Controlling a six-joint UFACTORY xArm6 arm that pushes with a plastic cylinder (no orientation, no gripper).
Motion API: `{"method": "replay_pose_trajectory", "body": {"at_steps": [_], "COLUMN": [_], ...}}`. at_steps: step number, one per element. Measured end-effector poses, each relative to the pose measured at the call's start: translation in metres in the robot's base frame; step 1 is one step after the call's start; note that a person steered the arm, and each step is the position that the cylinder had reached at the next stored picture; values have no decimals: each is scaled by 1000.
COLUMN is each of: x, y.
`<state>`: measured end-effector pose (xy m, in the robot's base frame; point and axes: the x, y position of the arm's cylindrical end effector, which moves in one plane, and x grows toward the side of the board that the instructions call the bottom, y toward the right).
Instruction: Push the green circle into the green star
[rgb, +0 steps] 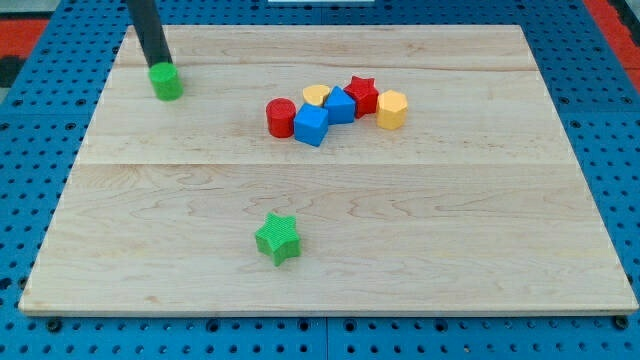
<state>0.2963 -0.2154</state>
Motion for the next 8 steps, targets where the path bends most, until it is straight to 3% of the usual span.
{"method": "replay_pose_trajectory", "body": {"at_steps": [2,3,4,6,8], "x": [105,108,143,168,192], "y": [62,111,65,-16,95]}}
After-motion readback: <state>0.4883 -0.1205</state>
